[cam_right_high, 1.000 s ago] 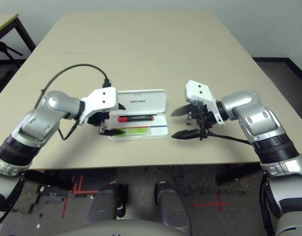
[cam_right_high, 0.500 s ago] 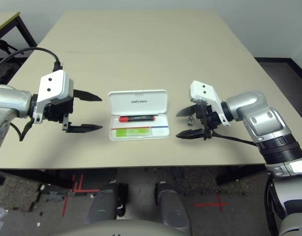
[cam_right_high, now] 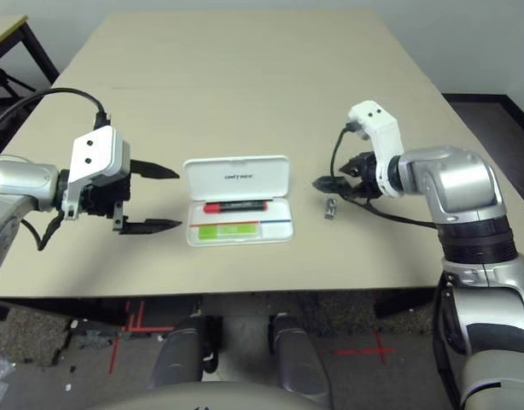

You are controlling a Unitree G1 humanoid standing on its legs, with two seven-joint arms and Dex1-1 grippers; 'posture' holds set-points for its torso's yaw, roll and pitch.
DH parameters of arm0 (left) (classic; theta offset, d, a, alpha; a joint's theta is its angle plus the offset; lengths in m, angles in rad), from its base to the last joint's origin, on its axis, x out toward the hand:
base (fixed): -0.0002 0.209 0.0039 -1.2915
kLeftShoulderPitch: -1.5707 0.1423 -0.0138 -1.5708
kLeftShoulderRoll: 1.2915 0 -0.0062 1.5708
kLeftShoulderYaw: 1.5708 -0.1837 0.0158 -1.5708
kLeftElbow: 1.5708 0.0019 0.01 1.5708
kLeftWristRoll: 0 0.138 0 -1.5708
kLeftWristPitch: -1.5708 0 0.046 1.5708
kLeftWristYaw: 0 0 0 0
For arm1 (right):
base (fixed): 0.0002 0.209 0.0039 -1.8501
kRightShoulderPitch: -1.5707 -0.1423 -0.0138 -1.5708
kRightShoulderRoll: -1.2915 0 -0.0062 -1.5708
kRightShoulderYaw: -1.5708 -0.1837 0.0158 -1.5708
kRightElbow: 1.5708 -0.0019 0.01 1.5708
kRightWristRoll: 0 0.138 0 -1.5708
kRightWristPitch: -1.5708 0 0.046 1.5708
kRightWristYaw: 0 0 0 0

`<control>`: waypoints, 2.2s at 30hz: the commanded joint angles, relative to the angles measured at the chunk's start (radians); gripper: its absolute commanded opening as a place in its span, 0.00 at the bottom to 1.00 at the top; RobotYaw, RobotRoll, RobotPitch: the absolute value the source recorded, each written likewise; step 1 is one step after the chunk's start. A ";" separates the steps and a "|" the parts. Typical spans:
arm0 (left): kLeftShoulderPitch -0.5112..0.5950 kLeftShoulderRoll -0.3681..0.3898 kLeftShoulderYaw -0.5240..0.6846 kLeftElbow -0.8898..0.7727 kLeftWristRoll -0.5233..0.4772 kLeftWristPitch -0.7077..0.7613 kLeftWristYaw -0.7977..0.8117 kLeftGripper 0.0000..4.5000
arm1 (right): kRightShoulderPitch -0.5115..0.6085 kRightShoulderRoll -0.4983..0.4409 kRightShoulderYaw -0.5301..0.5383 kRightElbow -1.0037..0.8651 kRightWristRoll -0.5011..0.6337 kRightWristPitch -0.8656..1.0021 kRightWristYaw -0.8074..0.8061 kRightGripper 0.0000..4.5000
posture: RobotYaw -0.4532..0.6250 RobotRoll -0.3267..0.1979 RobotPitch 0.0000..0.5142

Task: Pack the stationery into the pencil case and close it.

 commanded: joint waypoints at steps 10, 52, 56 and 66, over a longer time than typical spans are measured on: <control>-0.024 -0.014 -0.056 0.018 0.012 -0.033 0.002 0.99 | 0.102 0.132 -0.081 -0.130 -0.013 0.144 -0.260 1.00 | 0.38 0.62 0.29; -0.027 -0.014 -0.081 0.037 0.047 -0.044 0.014 1.00 | 0.097 -0.476 0.414 0.107 -0.154 -0.970 0.415 0.06 | 0.40 0.62 0.25; -0.028 -0.016 -0.084 0.042 0.054 -0.045 0.016 1.00 | 0.067 -0.468 0.407 0.126 -0.128 -1.090 0.570 0.06 | 0.40 0.62 0.25; -0.025 -0.014 -0.082 0.038 0.061 -0.037 0.017 1.00 | 0.013 -0.395 0.383 0.093 -0.072 -1.097 0.740 0.06 | 0.41 0.62 0.24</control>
